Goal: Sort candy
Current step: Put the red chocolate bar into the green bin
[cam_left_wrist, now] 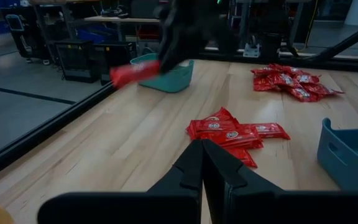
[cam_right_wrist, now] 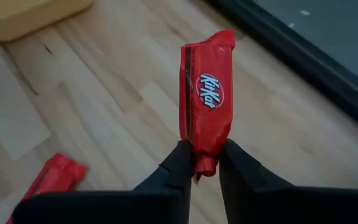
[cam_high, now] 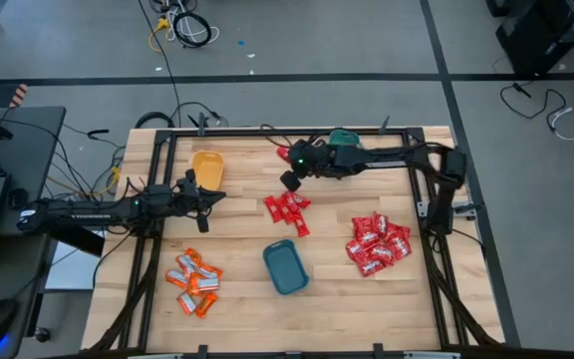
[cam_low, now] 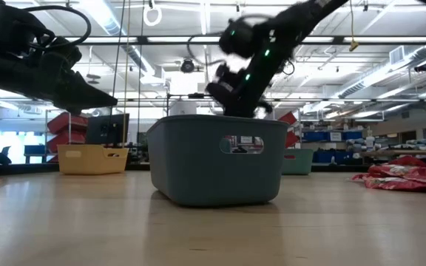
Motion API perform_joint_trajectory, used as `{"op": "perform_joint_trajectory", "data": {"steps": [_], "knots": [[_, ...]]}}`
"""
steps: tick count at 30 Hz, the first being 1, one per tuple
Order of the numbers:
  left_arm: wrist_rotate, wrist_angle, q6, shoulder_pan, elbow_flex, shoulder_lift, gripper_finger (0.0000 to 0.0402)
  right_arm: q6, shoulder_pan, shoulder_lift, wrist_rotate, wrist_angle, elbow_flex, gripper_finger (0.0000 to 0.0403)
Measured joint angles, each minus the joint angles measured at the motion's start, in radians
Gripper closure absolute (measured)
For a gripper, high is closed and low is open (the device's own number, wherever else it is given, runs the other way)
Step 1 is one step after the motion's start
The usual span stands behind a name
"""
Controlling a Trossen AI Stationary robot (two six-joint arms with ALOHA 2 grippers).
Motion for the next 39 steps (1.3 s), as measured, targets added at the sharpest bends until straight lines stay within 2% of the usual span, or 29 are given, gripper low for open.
{"op": "perform_joint_trajectory", "data": {"steps": [7, 12, 23, 28, 33, 39], "knots": [[0.0, 0.0, -0.003, 0.0, 0.0, 0.0, 0.039, 0.239, -0.016, -0.168, 0.231, -0.396, 0.0, 0.0346], [0.0, 0.004, -0.003, 0.0, 0.0, 0.0, 0.039, 0.451, -0.041, -0.193, 0.289, -0.632, -0.003, 0.0346], [-0.001, 0.004, -0.026, 0.0, 0.0, 0.0, 0.039, 0.449, -0.128, -0.194, 0.16, -0.39, -0.18, 0.0346], [-0.001, 0.004, -0.026, 0.0, 0.0, 0.0, 0.039, 0.449, -0.163, -0.194, 0.129, -0.338, -0.223, 0.0344], [-0.001, 0.003, -0.026, 0.0, 0.0, 0.0, 0.039, 0.396, -0.166, -0.194, 0.126, -0.271, -0.244, 0.0321], [-0.001, 0.003, -0.029, 0.0, 0.0, 0.0, 0.039, 0.321, -0.153, -0.194, 0.126, -0.237, -0.245, 0.0271]]}}
